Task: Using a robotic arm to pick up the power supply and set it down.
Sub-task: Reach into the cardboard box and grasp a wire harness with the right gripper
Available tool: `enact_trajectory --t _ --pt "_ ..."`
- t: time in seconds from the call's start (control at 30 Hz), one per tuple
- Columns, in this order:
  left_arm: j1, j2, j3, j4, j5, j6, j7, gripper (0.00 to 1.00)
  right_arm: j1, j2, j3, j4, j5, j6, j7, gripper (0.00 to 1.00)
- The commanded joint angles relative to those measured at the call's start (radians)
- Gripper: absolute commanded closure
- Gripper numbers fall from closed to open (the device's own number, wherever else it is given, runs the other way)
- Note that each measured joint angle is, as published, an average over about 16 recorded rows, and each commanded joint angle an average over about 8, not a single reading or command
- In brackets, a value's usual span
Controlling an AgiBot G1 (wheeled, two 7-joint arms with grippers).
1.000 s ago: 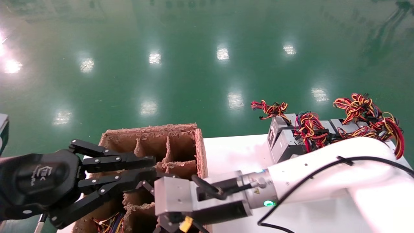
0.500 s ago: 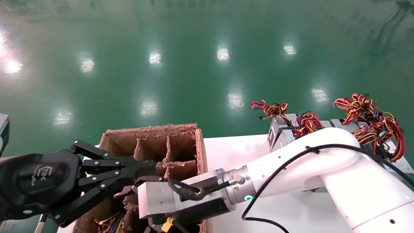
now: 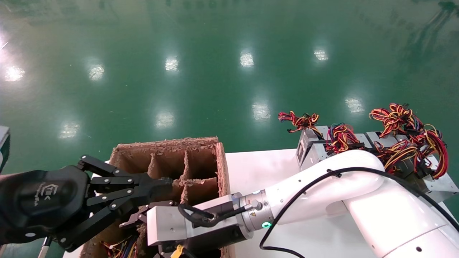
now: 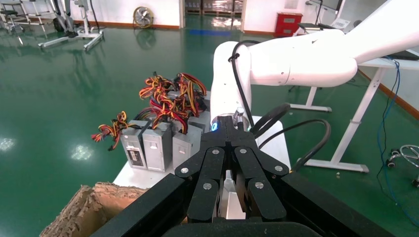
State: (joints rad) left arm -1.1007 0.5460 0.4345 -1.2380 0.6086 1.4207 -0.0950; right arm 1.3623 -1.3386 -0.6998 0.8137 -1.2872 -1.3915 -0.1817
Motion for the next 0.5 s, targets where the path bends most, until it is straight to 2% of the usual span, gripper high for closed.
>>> enact_trajectory --t 0.03,0.5 --pt "0.000 0.000 0.000 0.000 0.000 0.000 0.000 1.00 -0.002 -0.002 -0.006 -0.003 0.004 0.007 -0.001 1.00" --pt "0.000 0.000 0.000 0.000 0.000 0.000 0.000 1.00 0.009 -0.003 -0.054 -0.033 0.034 0.030 -0.019 1.00"
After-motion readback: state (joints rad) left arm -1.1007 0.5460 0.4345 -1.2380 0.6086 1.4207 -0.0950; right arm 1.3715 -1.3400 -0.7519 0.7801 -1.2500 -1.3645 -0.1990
